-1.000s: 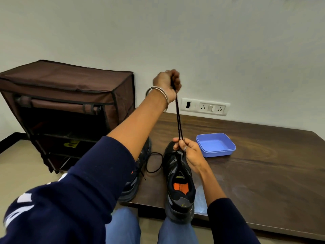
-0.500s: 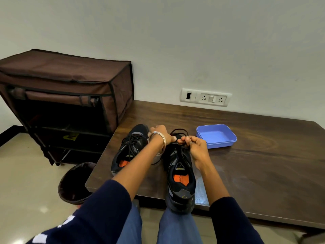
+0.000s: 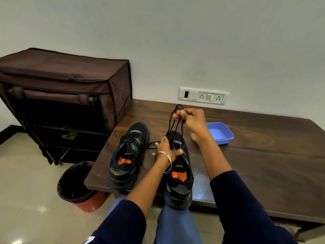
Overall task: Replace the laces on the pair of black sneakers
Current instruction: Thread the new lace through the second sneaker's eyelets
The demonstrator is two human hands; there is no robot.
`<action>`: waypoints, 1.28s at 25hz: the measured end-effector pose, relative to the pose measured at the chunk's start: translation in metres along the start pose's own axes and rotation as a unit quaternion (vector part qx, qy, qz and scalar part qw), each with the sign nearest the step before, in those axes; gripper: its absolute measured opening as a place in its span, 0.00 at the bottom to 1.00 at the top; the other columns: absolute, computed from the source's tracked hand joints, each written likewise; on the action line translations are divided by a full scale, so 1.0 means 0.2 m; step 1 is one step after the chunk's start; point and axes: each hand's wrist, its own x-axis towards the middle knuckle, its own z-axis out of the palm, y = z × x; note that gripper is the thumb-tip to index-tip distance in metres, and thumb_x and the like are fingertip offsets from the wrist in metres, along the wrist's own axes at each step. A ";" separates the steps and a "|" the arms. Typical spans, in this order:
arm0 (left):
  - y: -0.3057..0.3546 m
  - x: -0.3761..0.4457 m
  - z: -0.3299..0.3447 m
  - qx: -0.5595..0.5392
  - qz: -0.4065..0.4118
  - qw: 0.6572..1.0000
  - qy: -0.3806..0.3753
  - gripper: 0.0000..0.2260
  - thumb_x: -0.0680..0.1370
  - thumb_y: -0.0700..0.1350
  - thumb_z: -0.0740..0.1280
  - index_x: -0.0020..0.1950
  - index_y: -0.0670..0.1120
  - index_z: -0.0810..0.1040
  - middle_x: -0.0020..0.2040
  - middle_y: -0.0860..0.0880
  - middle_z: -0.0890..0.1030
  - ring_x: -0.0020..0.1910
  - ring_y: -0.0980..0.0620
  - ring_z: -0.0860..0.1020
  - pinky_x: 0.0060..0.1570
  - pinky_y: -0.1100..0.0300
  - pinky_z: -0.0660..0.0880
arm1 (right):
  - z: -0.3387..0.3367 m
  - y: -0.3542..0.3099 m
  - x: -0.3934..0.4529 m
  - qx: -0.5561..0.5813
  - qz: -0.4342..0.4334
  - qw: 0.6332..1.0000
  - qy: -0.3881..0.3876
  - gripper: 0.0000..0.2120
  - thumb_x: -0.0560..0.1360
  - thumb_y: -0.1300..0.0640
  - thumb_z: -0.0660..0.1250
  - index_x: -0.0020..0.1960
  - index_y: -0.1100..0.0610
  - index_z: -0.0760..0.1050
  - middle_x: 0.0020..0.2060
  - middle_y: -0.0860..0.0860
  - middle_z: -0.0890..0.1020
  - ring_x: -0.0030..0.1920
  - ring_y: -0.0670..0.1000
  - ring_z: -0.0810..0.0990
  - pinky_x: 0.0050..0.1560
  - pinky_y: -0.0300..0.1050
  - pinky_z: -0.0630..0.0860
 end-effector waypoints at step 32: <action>0.43 0.00 -0.25 -0.420 0.024 0.904 -0.074 0.15 0.84 0.39 0.54 0.40 0.39 0.72 0.28 0.47 0.81 0.25 0.54 0.81 0.26 0.67 0.76 | -0.09 0.42 -0.13 -0.181 0.256 0.940 -0.136 0.34 0.60 0.52 0.82 0.61 0.63 0.74 0.50 0.55 0.82 0.50 0.55 0.81 0.49 0.51 0.81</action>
